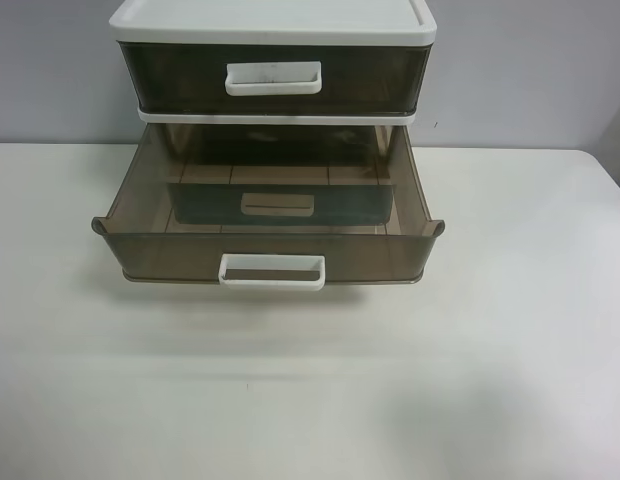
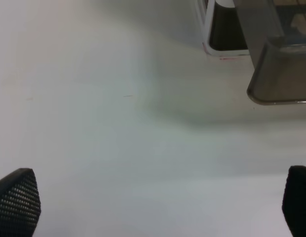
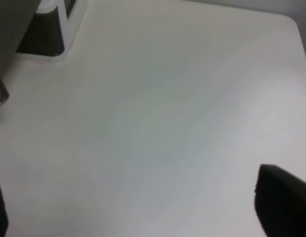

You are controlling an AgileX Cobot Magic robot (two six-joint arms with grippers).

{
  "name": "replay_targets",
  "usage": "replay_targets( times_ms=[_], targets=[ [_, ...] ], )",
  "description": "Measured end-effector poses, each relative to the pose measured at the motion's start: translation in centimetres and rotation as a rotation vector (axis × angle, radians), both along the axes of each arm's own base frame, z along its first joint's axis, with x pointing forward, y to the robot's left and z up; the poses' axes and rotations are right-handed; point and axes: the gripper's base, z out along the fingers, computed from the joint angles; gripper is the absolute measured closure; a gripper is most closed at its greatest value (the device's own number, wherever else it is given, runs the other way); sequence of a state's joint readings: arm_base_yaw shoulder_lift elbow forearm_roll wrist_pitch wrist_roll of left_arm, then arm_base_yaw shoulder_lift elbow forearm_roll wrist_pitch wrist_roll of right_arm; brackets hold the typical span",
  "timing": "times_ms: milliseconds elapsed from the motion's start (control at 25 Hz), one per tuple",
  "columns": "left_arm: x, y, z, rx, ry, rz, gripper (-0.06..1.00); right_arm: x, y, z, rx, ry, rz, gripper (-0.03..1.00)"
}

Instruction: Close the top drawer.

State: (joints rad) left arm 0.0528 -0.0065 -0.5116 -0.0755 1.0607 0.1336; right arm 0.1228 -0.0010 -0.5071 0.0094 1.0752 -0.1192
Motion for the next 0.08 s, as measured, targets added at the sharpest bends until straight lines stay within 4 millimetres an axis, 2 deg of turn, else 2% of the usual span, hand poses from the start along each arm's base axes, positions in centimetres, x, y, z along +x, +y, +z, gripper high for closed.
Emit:
replay_targets(
  times_ms=[80],
  targets=[
    [0.00,0.00,0.00,0.000,0.000,0.000,-0.05,0.01,-0.02,0.00,-0.002,-0.001,-0.002,-0.01]
  ],
)
